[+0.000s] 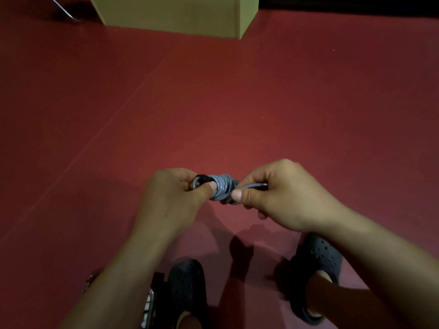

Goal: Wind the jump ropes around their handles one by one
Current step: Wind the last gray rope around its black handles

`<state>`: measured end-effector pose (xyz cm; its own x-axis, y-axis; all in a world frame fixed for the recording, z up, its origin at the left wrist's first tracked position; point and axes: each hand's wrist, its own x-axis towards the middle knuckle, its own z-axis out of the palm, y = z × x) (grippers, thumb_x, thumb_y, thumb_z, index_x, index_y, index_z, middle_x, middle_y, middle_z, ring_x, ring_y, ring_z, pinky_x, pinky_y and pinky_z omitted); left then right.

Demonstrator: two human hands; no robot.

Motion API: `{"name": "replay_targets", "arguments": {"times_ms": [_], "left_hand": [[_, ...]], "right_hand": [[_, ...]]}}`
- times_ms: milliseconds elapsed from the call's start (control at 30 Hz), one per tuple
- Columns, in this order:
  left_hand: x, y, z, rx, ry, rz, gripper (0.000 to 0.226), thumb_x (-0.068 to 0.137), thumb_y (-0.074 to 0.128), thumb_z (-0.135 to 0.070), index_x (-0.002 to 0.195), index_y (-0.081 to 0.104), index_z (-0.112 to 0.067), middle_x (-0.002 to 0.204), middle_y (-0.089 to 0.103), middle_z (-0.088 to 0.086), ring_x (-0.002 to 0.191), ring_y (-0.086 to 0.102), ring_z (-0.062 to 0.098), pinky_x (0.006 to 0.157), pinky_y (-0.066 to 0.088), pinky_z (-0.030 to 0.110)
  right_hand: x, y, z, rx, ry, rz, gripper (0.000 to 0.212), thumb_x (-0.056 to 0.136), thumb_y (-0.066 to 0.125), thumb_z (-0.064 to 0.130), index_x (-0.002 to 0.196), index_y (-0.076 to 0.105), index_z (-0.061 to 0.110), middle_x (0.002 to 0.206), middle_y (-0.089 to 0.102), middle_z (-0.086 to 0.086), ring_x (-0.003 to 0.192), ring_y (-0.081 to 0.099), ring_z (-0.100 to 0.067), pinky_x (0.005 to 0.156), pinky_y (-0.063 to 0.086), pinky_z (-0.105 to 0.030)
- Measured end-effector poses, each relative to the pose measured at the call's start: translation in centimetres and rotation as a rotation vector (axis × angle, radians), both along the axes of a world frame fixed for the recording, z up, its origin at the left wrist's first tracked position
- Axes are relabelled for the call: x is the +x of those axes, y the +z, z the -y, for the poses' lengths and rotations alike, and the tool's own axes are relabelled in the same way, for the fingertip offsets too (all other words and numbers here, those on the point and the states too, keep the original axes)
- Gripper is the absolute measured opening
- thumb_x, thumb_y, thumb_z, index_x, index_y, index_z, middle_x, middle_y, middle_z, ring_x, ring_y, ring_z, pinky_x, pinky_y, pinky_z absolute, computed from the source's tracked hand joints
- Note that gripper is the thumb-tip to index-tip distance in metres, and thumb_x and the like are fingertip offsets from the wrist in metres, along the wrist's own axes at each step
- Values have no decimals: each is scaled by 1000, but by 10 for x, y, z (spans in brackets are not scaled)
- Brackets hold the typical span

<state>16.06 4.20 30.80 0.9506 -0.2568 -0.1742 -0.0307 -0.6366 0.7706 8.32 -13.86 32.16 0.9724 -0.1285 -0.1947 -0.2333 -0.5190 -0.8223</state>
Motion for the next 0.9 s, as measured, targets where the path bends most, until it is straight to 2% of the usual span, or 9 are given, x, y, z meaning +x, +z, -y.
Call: {"name": "replay_targets", "arguments": {"times_ms": [100, 200, 367, 500, 567, 633, 733, 833, 900], "left_hand": [[0, -3, -2, 13, -99, -24, 10, 81, 77, -24, 73, 72, -21, 67, 72, 0, 62, 66, 18, 62, 52, 40], [-3, -4, -1, 23, -241, -52, 11, 83, 73, -29, 76, 69, -22, 71, 71, 5, 70, 66, 30, 67, 52, 48], [-8, 3, 2, -36, -371, -101, 12, 86, 69, -28, 78, 65, -21, 74, 66, 13, 61, 52, 12, 63, 47, 44], [-10, 11, 5, -200, -381, -215, 14, 80, 61, -32, 85, 68, -20, 85, 67, 21, 74, 56, 19, 79, 51, 53], [-11, 16, 5, -279, -341, -294, 17, 84, 60, -31, 87, 66, -16, 87, 64, 22, 82, 57, 21, 89, 50, 57], [-12, 17, 5, -379, -261, -377, 14, 92, 62, -27, 84, 63, -16, 89, 63, 13, 87, 60, 21, 93, 52, 50], [-17, 19, 15, -521, -34, -504, 17, 99, 55, -25, 85, 60, -15, 84, 67, 9, 74, 66, 20, 79, 57, 40], [-19, 17, 26, -622, 187, -590, 21, 96, 59, -35, 85, 60, -17, 75, 72, 6, 58, 69, 17, 67, 58, 35], [-21, 19, 33, -691, 259, -663, 26, 95, 58, -37, 99, 62, -12, 92, 74, 10, 67, 74, 17, 63, 61, 32]], "right_hand": [[3, 0, 5, 87, -82, 10, 12, 79, 80, 29, 71, 76, 20, 58, 70, 5, 50, 61, -4, 50, 49, -24], [4, 0, 9, 97, -112, 14, 14, 74, 83, 29, 69, 75, 19, 60, 70, 2, 50, 60, -4, 48, 49, -22], [1, -3, 13, -35, -70, 63, 15, 77, 80, 35, 70, 72, 24, 63, 69, 13, 57, 61, 1, 53, 43, -13], [2, -8, 13, -27, -113, 116, 17, 83, 73, 38, 74, 69, 24, 61, 66, 18, 55, 58, 4, 55, 42, -15], [4, -8, 12, 44, -127, 118, 19, 87, 69, 38, 76, 68, 22, 63, 68, 12, 56, 61, 0, 55, 47, -22], [6, -6, 9, 149, -154, 108, 22, 89, 66, 37, 79, 65, 18, 63, 69, 0, 56, 65, -14, 53, 53, -34], [8, -7, 1, 366, -258, 83, 24, 90, 67, 31, 80, 61, 9, 61, 69, -13, 52, 68, -32, 48, 57, -46], [12, -14, -4, 270, -371, 116, 25, 86, 72, 35, 73, 62, 17, 63, 70, -12, 53, 69, -33, 51, 57, -52], [15, -17, -4, 175, -446, 174, 26, 84, 73, 40, 71, 63, 20, 61, 69, -3, 55, 68, -24, 57, 58, -46]]}}
